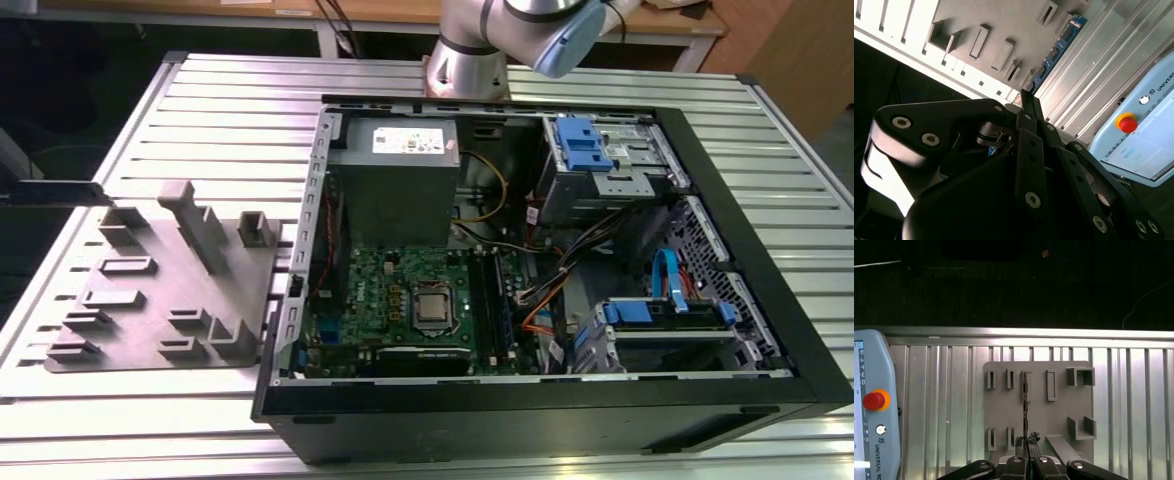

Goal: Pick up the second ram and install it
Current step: 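Pick up the second ram and move it above second insertion slot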

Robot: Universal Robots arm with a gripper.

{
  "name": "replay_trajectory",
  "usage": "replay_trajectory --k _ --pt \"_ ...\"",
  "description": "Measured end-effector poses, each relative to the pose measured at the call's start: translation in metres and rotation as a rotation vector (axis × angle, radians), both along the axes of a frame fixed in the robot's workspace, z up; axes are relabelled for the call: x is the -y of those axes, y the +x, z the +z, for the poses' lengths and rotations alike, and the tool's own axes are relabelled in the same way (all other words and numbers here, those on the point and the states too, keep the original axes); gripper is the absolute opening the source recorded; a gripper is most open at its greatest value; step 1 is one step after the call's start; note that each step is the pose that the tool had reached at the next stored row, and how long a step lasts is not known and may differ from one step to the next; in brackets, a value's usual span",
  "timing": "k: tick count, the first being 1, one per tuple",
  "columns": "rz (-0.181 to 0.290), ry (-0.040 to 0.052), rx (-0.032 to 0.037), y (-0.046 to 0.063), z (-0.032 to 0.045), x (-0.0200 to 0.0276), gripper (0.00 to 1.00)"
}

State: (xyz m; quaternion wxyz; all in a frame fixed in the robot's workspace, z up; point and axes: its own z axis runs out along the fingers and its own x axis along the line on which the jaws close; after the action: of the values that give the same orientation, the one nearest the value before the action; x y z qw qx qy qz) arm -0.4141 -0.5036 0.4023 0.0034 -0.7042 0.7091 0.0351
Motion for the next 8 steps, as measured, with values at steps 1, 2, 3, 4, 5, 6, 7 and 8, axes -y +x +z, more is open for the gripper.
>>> replay_trajectory --k 1,2,3,4,5,6,7,8 --pt "0.000 0.0013 0.0000 0.000 0.0027 0.0000 0.08" --pt "0.000 0.0025 -0.0001 0.000 0.0052 0.0000 0.08" --pt "0.000 0.0035 -0.0001 0.000 0.0079 0.0000 0.08" --pt "0.000 0.0044 0.0000 0.000 0.0101 0.0000 0.08" --pt "0.000 0.0052 0.0001 0.000 0.0123 0.0000 0.08" --pt "0.000 0.0059 0.0001 0.000 0.0143 0.0000 0.08" --pt "0.000 0.0064 0.0000 0.000 0.0158 0.0000 0.08" --pt "0.000 0.0067 0.0000 0.000 0.0164 0.0000 0.08"
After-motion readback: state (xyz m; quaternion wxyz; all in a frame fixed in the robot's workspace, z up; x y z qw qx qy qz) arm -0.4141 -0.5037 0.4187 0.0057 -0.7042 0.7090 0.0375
